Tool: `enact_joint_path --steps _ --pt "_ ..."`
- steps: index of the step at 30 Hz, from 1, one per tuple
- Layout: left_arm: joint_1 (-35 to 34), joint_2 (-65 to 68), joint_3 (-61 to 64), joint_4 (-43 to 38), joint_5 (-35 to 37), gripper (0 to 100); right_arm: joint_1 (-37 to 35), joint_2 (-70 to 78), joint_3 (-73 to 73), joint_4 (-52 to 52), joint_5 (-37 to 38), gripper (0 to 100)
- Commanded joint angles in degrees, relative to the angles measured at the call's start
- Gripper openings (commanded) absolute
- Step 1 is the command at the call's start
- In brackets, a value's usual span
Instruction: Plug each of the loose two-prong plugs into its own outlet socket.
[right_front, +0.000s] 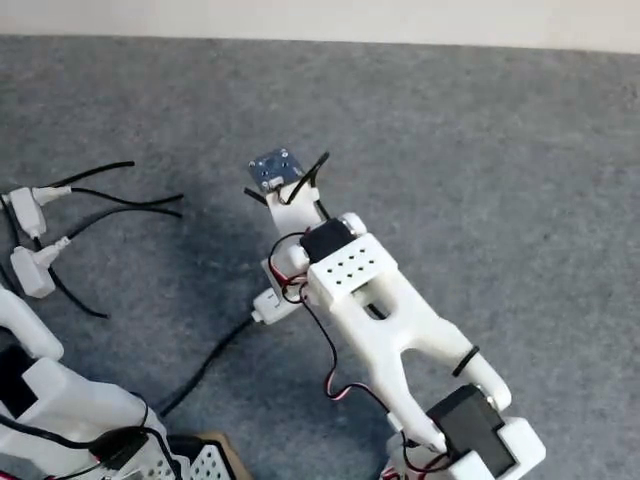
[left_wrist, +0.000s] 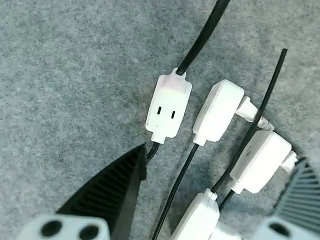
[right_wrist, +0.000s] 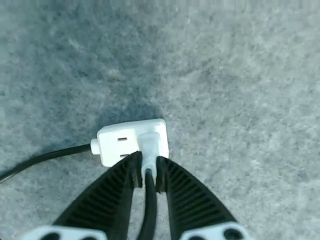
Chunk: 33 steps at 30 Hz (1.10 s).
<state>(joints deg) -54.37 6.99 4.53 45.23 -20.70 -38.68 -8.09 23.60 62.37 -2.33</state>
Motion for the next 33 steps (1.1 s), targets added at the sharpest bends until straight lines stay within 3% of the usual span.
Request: enact_joint_path --steps 1,9,15,22,30,33 --pt "-0.04 -0.31 -2.15 0.09 -0.44 42 -0.13 -0.04 -0.66 -0.92 -0.53 0.4" --pt "0.04 -0.48 -2.07 0.09 -0.44 42 -0.13 0.13 0.84 -1.54 -0.44 0.4" --pt "1.89 -0.57 -2.51 3.52 -0.62 42 -0.31 2.24 15.69 -15.16 -0.26 0.4" --pt "6.99 -2.07 -2.51 8.97 -0.70 42 1.45 7.96 16.84 -16.75 -0.18 0.8" --pt "16.40 -8.84 -2.59 21.10 -0.70 42 2.24 0.48 15.69 -13.85 -0.26 26.7" --pt "20.79 -11.82 -2.59 26.29 -0.79 42 2.33 -6.02 14.99 -11.21 -0.18 30.4"
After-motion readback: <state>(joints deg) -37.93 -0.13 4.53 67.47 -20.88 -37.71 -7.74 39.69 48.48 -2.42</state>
